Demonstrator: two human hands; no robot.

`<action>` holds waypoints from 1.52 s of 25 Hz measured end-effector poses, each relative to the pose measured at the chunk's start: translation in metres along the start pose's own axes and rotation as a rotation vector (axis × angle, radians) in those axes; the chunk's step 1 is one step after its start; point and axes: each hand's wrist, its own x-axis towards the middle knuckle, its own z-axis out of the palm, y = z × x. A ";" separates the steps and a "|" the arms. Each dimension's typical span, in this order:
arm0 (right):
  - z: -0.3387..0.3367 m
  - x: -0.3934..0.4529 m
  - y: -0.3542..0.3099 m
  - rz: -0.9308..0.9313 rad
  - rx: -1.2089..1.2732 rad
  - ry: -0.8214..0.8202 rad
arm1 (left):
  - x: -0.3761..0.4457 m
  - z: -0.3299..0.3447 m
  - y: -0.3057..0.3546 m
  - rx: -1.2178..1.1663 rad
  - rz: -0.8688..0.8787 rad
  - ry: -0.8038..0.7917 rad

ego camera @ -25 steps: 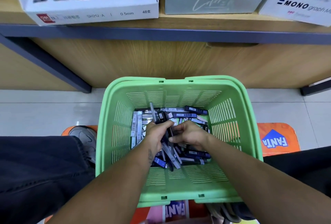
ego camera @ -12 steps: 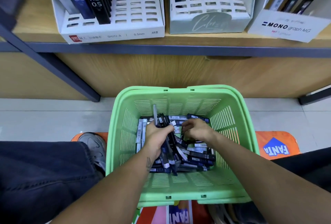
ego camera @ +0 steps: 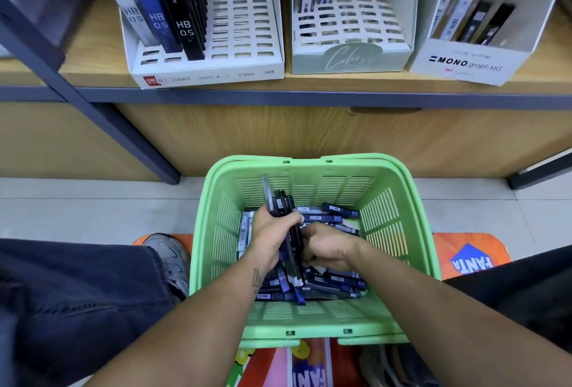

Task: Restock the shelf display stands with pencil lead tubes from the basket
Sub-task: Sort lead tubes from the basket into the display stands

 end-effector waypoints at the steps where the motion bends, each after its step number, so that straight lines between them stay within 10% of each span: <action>1: -0.001 0.002 -0.001 0.009 0.030 0.005 | 0.000 0.000 0.001 0.019 0.014 0.010; 11: 0.000 0.004 0.019 0.120 0.157 -0.104 | 0.002 0.002 0.015 -0.052 0.028 -0.019; 25: -0.051 -0.005 0.030 0.305 -0.650 0.072 | 0.011 -0.026 0.011 -0.265 -0.157 0.012; 30: -0.046 -0.004 0.006 0.116 -0.066 0.125 | 0.003 -0.024 0.001 -0.153 -0.232 -0.087; 38: -0.019 0.002 -0.009 0.055 -0.009 0.021 | -0.004 -0.009 0.000 -0.215 -0.281 -0.203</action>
